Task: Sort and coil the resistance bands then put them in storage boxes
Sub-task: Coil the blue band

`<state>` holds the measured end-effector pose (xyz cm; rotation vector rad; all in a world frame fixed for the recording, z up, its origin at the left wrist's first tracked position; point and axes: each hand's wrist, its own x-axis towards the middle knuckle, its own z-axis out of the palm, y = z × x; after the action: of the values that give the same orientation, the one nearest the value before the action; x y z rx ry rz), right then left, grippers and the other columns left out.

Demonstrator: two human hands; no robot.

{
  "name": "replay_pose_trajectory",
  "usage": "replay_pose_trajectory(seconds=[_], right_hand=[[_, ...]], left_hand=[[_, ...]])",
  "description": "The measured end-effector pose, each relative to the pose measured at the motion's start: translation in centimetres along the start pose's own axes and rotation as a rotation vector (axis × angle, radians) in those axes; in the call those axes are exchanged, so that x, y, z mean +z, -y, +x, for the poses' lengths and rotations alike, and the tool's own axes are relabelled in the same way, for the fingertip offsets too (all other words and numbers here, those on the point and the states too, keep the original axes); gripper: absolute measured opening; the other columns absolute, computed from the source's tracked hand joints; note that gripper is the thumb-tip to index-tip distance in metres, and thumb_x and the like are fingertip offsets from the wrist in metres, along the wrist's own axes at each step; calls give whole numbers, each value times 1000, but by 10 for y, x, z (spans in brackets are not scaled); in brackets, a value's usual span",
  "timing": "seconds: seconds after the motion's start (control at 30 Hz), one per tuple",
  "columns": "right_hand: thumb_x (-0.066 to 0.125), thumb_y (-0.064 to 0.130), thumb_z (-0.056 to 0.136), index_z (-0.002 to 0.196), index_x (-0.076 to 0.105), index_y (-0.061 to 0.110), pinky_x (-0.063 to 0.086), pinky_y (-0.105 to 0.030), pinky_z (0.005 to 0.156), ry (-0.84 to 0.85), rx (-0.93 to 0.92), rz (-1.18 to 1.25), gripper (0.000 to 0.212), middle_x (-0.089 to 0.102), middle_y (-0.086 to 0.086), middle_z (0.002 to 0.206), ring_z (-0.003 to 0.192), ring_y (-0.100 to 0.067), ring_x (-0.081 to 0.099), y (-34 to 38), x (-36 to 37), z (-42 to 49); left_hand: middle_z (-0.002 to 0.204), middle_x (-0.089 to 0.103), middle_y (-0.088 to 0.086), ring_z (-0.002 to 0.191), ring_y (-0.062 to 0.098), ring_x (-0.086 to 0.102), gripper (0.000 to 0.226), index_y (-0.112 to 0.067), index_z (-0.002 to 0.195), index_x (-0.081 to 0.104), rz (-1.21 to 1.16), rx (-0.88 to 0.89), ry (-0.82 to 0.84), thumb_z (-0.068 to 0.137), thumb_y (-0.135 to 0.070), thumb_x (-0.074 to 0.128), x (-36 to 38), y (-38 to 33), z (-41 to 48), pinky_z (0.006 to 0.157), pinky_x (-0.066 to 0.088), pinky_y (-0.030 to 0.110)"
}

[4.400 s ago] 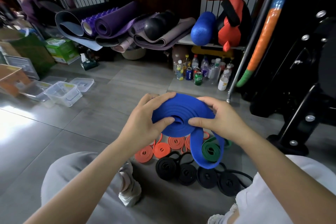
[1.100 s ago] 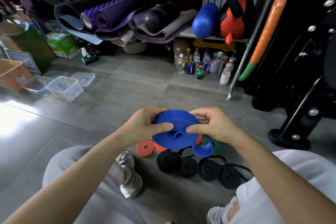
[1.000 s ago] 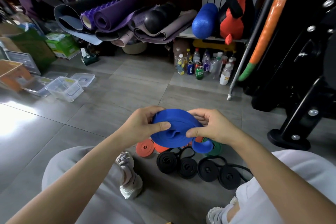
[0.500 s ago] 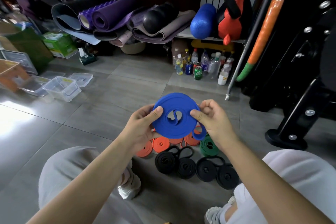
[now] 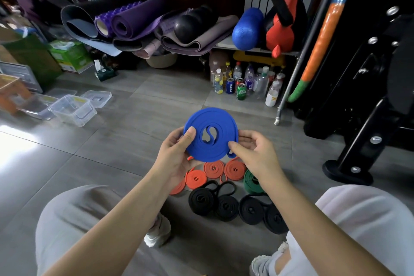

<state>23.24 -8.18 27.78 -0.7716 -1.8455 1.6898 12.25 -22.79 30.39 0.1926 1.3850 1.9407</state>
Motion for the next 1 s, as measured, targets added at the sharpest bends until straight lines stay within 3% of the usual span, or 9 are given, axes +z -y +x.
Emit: replay_pose_trajectory(seconds=[0.1,0.17,0.3,0.6,0.73,0.83,0.93,1.0], right_hand=[[76,26,72,87,58,31,57,-33,71,-43,20,-85,23,69,8,83,78,-10,68,3,3,1],[74,39,68,93,54,32,55,-36,67,-46,36,-212,32,68,6,78,72,-12,68,5,5,0],[66,59,65,97,48,32,41,-24,52,-30,19,-507,45,62,12,73,66,-2,60,5,9,-9],[69,62,64,77,46,27,38,-24,49,-37,0,-600,44,57,13,71,64,-1,54,15,17,-3],[69,66,61,78,45,27,38,-24,47,-22,28,-606,49,57,14,70,59,3,53,14,22,10],[65,69,54,83,45,23,47,-32,57,37,63,-625,59,57,10,79,70,-6,56,7,30,15],[63,69,49,85,44,21,48,-37,66,49,98,-612,63,57,9,82,75,-12,57,-3,33,19],[69,61,55,94,45,22,45,-28,59,61,122,-571,60,57,12,85,72,-3,56,-10,32,22]], left_hand=[[99,69,10,84,27,68,33,-9,114,58,30,-4,11,85,-25,61,0,2,-3,59,57,36],[97,69,9,76,23,70,30,-8,115,56,89,-6,23,89,-23,59,1,5,-7,55,56,33],[100,67,7,78,19,69,27,-9,114,54,220,20,21,89,-19,60,1,10,-14,53,54,30],[106,66,9,87,25,69,34,-7,120,52,273,7,39,90,-20,60,-6,-3,-17,61,59,39],[114,61,10,95,28,67,41,-11,121,47,404,37,34,85,-11,67,-8,-2,-4,61,59,39],[116,62,9,101,26,65,45,-16,113,48,462,26,-17,78,-12,75,-14,5,8,79,56,48],[120,60,8,101,18,64,46,-24,106,47,476,36,-20,74,-12,78,-19,14,17,85,56,43],[130,49,2,111,11,56,66,-25,125,40,566,106,-46,73,-16,80,-20,22,20,92,51,35]])
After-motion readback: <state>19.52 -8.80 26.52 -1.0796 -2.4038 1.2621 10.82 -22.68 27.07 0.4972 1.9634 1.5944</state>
